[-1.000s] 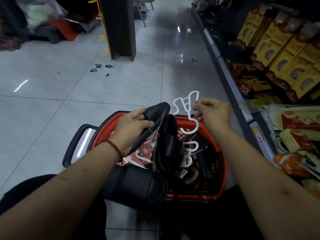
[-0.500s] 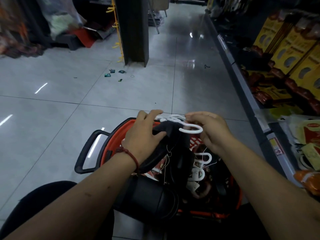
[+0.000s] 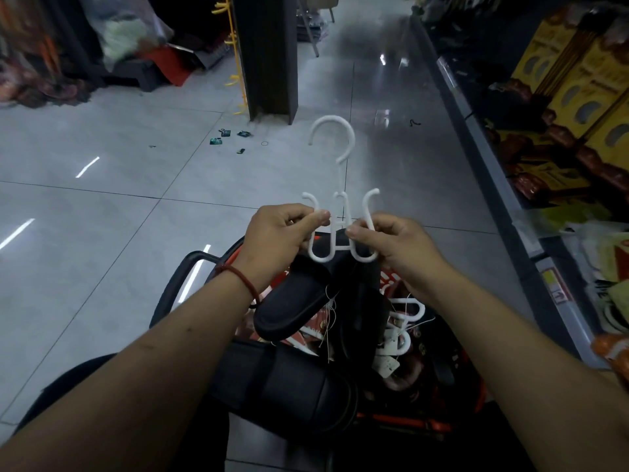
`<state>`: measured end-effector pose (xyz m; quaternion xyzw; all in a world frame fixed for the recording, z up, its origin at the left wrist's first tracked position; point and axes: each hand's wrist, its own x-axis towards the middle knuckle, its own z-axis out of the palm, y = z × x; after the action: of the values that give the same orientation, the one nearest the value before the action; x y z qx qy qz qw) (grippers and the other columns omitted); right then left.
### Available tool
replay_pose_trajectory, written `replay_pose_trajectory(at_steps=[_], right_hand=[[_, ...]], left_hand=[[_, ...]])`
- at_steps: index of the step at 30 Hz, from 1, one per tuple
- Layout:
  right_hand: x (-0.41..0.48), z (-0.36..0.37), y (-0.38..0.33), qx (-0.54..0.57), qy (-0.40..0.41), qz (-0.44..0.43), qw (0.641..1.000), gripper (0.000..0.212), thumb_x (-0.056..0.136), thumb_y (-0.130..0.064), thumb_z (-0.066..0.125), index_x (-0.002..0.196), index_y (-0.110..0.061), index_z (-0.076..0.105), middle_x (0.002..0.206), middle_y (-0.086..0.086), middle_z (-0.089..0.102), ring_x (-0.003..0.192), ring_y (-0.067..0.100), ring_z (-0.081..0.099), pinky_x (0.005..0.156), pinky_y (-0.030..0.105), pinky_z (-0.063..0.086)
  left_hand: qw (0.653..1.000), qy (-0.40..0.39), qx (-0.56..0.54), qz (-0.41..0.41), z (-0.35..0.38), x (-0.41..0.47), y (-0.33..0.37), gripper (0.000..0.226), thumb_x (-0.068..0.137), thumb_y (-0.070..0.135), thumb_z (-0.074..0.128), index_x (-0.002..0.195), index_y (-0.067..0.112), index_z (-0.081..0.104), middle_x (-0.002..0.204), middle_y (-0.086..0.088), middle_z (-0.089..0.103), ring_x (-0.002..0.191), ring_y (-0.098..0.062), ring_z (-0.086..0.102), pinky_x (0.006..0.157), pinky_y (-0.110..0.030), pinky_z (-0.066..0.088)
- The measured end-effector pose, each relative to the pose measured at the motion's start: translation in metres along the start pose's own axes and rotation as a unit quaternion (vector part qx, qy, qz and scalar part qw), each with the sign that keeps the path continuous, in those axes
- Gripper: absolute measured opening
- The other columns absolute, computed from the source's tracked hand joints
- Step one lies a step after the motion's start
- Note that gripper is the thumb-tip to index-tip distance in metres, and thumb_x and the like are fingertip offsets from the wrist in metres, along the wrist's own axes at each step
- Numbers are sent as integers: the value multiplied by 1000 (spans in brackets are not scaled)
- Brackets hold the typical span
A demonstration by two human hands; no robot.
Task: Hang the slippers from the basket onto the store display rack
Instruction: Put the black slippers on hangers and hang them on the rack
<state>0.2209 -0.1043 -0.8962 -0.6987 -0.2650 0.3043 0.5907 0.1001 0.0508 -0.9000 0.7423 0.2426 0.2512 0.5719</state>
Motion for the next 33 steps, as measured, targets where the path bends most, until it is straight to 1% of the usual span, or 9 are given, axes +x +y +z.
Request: replay_pose_trajectory(at_steps=[3,7,8,10,12,17,21,26,33], right_hand=[[-1,2,-1,0,-14,7,1000,14,89,-20,73,91,-7,76,73,3,72,62,10,63,57,19,50],[2,-3,4,-34,20,40,998,18,93,-25,70,82,-12,77,63,2,63,52,12,50,49,21,39],[3,-5,6,-45,32,49,997,20,93,-27,69,81,-12,77,63,4,59,52,15,44,48,24,35],[5,-11,9,-54,47,66,995,22,94,-26,68,82,-10,76,62,6,55,51,15,39,46,25,32],[5,-13,10,-58,42,75,995,21,94,-24,67,86,-6,75,60,3,57,46,11,40,42,21,32],[3,-11,8,-63,17,73,995,20,96,-21,65,88,-5,75,55,-6,61,41,4,44,40,15,33],[-1,-10,8,-68,20,77,994,22,95,-23,66,85,-6,75,52,-5,57,40,7,41,39,17,33],[-6,-15,7,-68,-30,86,994,25,97,-23,63,95,-1,75,56,0,53,38,6,38,38,18,30],[-6,-11,5,-90,-53,83,991,19,94,-27,68,85,-12,77,57,-3,57,39,5,41,39,18,31]], left_hand=[[999,-25,-11,-29,-1,1,-2,21,93,25,70,76,14,76,61,-10,53,55,-14,49,58,-25,47],[987,-78,134,-52,-1,9,-17,30,88,2,56,109,14,73,91,-4,65,74,-15,62,66,-20,53],[969,-99,228,-11,-3,12,-25,42,84,0,55,121,15,67,111,-3,61,90,-17,63,77,-17,53],[898,-184,395,63,-3,15,-43,69,74,3,58,141,20,51,142,-2,45,123,-25,52,103,-32,47],[851,-244,456,84,3,17,-59,87,66,11,62,149,22,38,152,-2,38,132,-30,44,108,-45,43],[849,-250,459,77,10,27,-61,91,73,0,64,155,17,29,157,-6,32,134,-34,43,113,-39,37],[858,-276,431,37,0,36,-59,77,76,0,64,146,24,43,124,-8,51,115,-29,54,92,-27,42],[918,-134,374,-17,-11,34,-48,56,77,24,72,127,26,45,115,-5,37,92,-27,60,93,-34,50],[928,-34,370,-4,-24,33,-38,58,74,30,78,126,19,53,126,-2,51,111,-22,55,95,-39,49]])
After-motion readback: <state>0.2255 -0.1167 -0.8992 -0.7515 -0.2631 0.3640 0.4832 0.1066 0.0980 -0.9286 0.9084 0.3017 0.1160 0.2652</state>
